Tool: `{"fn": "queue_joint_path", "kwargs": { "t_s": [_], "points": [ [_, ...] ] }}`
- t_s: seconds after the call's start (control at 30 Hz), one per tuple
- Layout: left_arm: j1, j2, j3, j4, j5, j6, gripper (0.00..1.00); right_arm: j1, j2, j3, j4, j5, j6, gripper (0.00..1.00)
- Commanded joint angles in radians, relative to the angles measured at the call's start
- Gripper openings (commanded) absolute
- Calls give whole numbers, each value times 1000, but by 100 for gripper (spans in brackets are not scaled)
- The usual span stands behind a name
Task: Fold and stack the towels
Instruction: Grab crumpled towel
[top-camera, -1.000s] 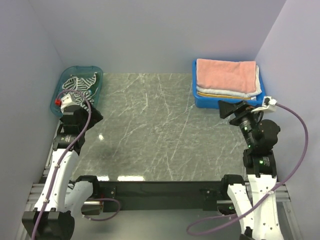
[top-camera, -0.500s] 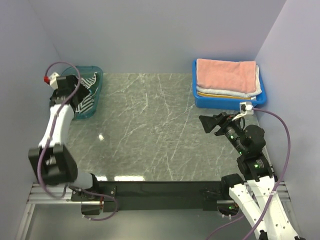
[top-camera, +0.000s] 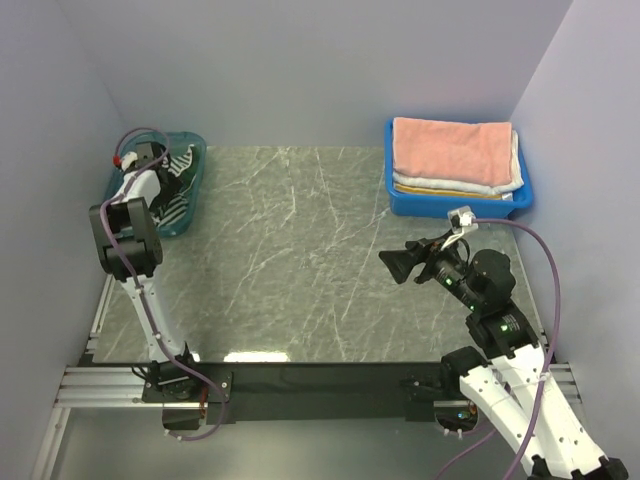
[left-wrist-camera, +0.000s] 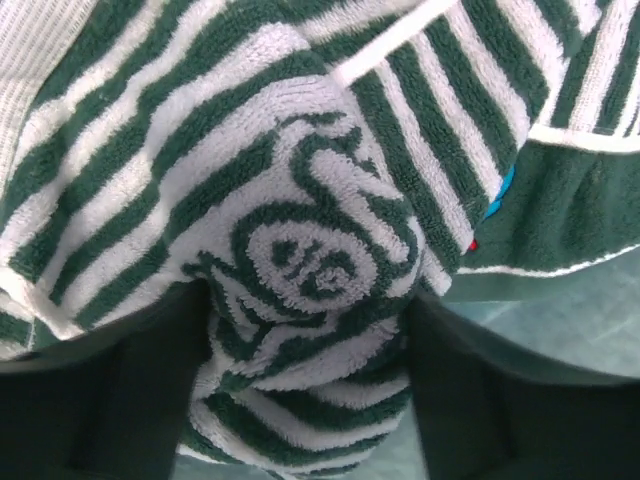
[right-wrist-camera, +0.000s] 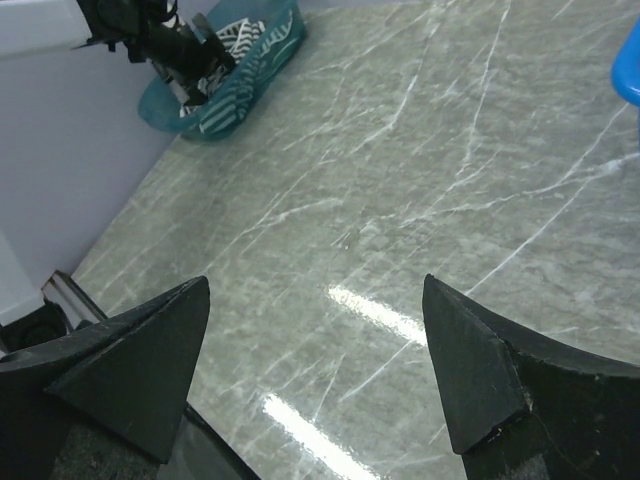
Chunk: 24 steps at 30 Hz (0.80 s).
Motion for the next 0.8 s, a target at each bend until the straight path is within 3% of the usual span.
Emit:
{"fn": "queue_joint_path", "kwargs": {
  "t_s": [0.0,0.03,0.1,0.13,0.37,0.57,0.77],
  "points": [
    [11,19,55,-34,-8,-4,76,9,11,-10,23,-13,-37,93],
    [14,19,54,-38,-1,1,55,9,9,-10,21,-6,-36,93],
    [19,-2,54,-44,-9,5,23,9,8,-10,21,-1,-40,92],
    [18,-42,49,-44,-18,11,1,10,9,-10,21,2,-40,92],
    [-12,-292,155,-64,2,53,1,10,17,-3,6,11,-37,91],
    [-154,-400,454,-208,55,21,0,7,1,1,-9,40,-34,91],
    [-349,-524,523,-156,117,-18,0,9,-17,10,-41,68,-37,90]
  ]
}}
